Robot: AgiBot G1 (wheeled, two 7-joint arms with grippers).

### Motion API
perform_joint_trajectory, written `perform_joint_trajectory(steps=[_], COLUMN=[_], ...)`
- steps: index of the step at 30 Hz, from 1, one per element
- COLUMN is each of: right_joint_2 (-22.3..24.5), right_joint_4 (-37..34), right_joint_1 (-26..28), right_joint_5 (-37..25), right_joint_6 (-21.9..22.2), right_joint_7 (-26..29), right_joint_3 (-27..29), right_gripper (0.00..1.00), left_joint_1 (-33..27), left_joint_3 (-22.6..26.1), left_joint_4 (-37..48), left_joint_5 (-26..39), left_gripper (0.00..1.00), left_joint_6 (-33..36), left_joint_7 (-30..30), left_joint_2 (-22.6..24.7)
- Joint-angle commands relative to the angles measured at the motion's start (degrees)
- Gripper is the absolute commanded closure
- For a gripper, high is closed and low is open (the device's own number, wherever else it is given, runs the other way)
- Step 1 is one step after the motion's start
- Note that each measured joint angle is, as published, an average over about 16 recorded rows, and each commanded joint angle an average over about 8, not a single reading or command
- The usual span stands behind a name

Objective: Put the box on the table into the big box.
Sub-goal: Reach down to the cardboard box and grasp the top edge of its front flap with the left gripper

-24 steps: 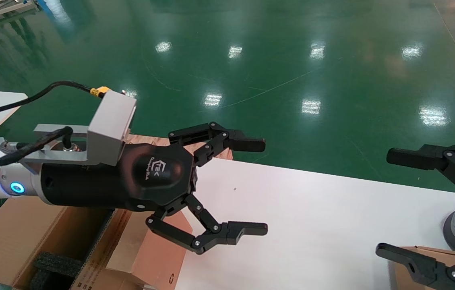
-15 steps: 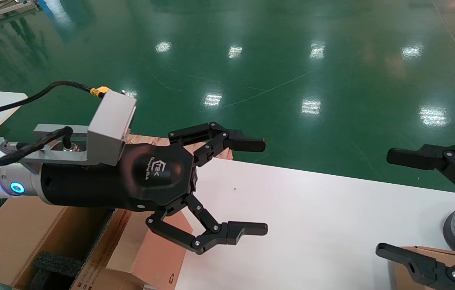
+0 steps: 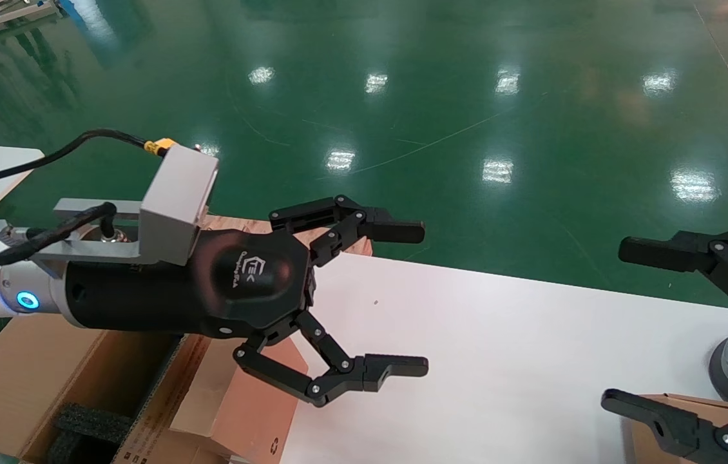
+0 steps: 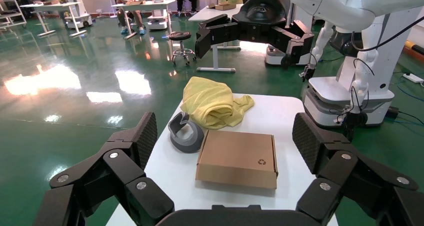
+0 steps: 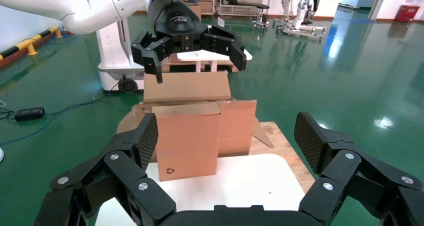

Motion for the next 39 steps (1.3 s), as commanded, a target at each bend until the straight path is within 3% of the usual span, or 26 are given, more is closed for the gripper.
perform_joint_trajectory(steps=[1,11,15,25,39], right_joint_2=[0.00,0.00,0.00,0.00,0.00], right_joint_4=[0.00,0.00,0.00,0.00,0.00], right_joint_1=[0.00,0.00,0.00,0.00,0.00], right_joint_5=[0.00,0.00,0.00,0.00,0.00], right_joint_6=[0.00,0.00,0.00,0.00,0.00], right_joint_7=[0.00,0.00,0.00,0.00,0.00], right_joint_3=[0.00,0.00,0.00,0.00,0.00], right_gripper=[0.00,0.00,0.00,0.00,0.00], left_joint_1=[0.00,-0.05,-0.83,-5.46,-12.86], left_joint_3=[0.00,0.01,0.33,3.01,7.59], left_joint_4=[0.00,-0.05,-0.92,-6.37,-9.93], left_joint_5=[0.00,0.30,4.30,21.53,30.61], left_gripper=[0.00,0.00,0.00,0.00,0.00], left_joint_6=[0.00,-0.04,-0.76,-3.84,-5.50], left_joint_7=[0.00,-0.10,-1.97,-14.67,-29.92], left_joint_2=[0.00,-0.02,-0.33,-1.75,-3.16])
